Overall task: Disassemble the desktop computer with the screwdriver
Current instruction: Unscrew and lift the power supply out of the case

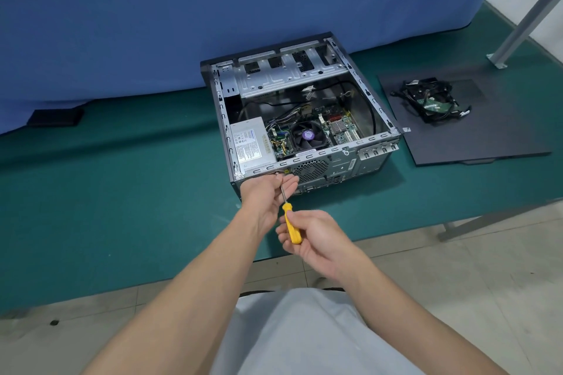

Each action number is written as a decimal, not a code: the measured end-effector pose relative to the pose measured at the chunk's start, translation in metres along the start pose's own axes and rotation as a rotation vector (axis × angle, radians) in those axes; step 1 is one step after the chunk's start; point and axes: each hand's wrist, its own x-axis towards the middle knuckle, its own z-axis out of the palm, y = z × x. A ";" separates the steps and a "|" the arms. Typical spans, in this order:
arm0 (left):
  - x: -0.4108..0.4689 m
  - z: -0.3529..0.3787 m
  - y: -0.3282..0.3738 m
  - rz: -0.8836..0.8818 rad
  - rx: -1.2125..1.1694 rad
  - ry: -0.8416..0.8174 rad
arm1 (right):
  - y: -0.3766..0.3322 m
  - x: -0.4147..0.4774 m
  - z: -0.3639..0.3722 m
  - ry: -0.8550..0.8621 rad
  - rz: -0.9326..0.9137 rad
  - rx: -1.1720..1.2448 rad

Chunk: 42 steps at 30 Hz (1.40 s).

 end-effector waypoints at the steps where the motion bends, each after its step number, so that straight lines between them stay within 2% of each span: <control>1: 0.000 0.000 -0.001 0.015 0.027 0.018 | 0.004 0.002 0.003 0.099 -0.078 -0.169; 3: -0.001 0.003 -0.003 0.064 0.104 0.071 | 0.010 0.004 0.008 0.291 -0.218 -0.488; 5: 0.000 0.005 -0.006 0.094 0.148 0.124 | 0.012 0.006 0.008 0.356 -0.268 -0.615; 6: 0.001 0.007 -0.006 0.086 0.131 0.131 | 0.010 0.005 0.007 0.324 -0.235 -0.554; 9: -0.001 0.007 -0.003 0.031 0.028 0.061 | 0.001 0.000 -0.001 0.033 0.028 -0.033; 11: -0.003 0.004 -0.001 -0.008 -0.021 -0.011 | -0.001 -0.004 -0.004 -0.088 0.115 0.168; 13: -0.004 0.003 0.000 -0.032 -0.030 -0.037 | 0.001 -0.001 -0.003 -0.046 0.044 0.108; 17: -0.002 0.007 0.000 0.030 0.123 0.100 | 0.011 0.005 0.006 0.255 -0.155 -0.336; 19: -0.002 0.009 -0.001 0.044 0.128 0.122 | 0.012 0.007 0.005 0.294 -0.189 -0.429; 20: -0.003 0.009 -0.001 0.037 0.105 0.107 | 0.010 0.007 0.003 0.259 -0.165 -0.371; 23: -0.003 0.005 0.000 0.000 0.032 0.028 | -0.001 0.003 -0.003 0.036 0.030 0.056; 25: -0.003 0.001 0.000 -0.016 0.010 -0.005 | -0.003 0.003 -0.006 -0.025 0.054 0.126; 29: -0.001 0.001 0.000 -0.002 0.043 0.067 | 0.004 0.007 0.002 0.201 -0.107 -0.222; 32: 0.001 0.005 -0.002 0.025 0.096 0.140 | 0.009 0.009 0.005 0.313 -0.176 -0.373; 34: 0.001 0.006 -0.002 0.020 0.075 0.115 | 0.007 0.007 0.004 0.281 -0.162 -0.351; 37: 0.001 0.002 -0.002 0.000 0.030 0.049 | -0.001 0.001 0.004 0.103 -0.065 -0.178; 38: 0.001 0.001 -0.002 -0.001 0.023 0.038 | -0.001 0.001 0.003 0.090 -0.064 -0.197; 42: 0.002 -0.003 -0.004 0.013 -0.016 0.021 | 0.003 0.006 0.004 0.254 -0.160 -0.422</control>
